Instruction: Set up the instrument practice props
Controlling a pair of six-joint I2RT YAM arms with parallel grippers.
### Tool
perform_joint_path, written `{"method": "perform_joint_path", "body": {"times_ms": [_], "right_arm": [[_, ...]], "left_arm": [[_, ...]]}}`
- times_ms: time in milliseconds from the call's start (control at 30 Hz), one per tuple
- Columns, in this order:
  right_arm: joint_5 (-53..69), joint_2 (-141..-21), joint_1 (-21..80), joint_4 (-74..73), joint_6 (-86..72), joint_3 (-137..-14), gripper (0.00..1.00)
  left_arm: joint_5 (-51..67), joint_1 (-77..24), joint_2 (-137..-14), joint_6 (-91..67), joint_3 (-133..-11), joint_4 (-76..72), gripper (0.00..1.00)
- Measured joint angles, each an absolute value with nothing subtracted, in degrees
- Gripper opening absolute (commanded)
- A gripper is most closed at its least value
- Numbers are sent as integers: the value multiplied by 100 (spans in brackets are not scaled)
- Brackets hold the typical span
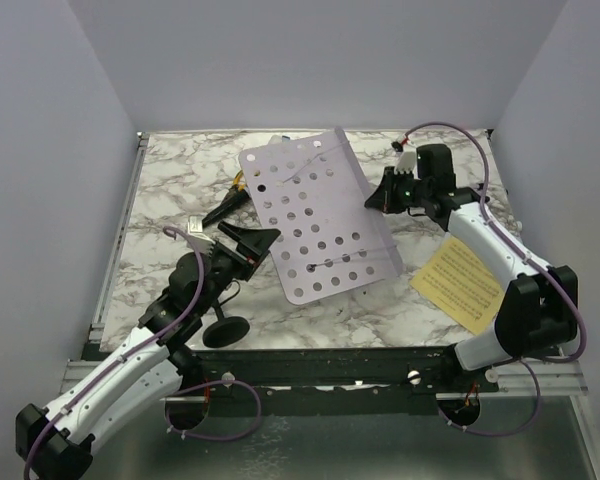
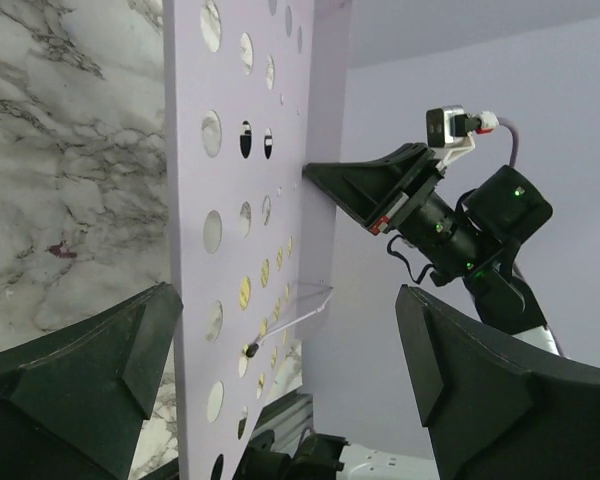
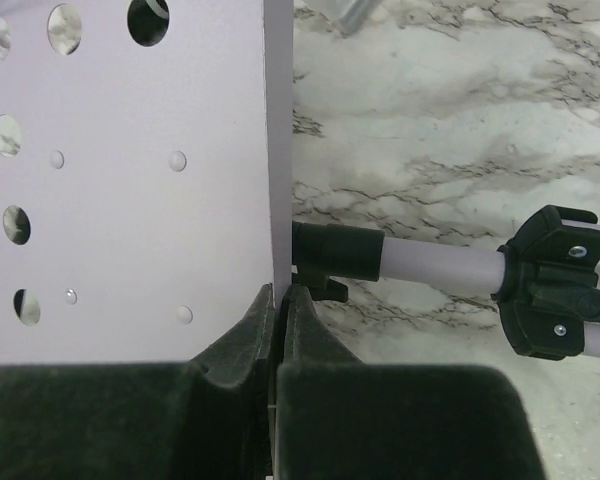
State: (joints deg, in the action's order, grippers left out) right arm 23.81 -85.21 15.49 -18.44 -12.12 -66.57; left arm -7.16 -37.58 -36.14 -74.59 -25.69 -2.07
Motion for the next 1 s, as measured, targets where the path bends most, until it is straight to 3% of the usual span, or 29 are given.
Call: {"method": "perform_joint_path", "body": {"times_ms": [200,600,733,867,1000], "right_arm": [[2847,-8440,1505,-1586,-1754,-6746,0],[3621,-8128,1529,-950,-2777,-6818,0],[3839,-8097,1533,-711,-3017,-6818,0],[3953,-8023,1514,-537,-3162,-6818,12],[4071,-7970,1494,-482,-3210,-6820,34]], "left_arm": [[-731,-3745,-3780,-7290,-2912,-45,88],[-552,-3745,-4353,-6499,-4071,143,26],[-548,-3745,-4700,-5671,-5081,670,15],[-532,-3734,-5120,-5015,-5953,1271,0],[-447,-3710,-5288,-4626,-6357,1594,0]]}}
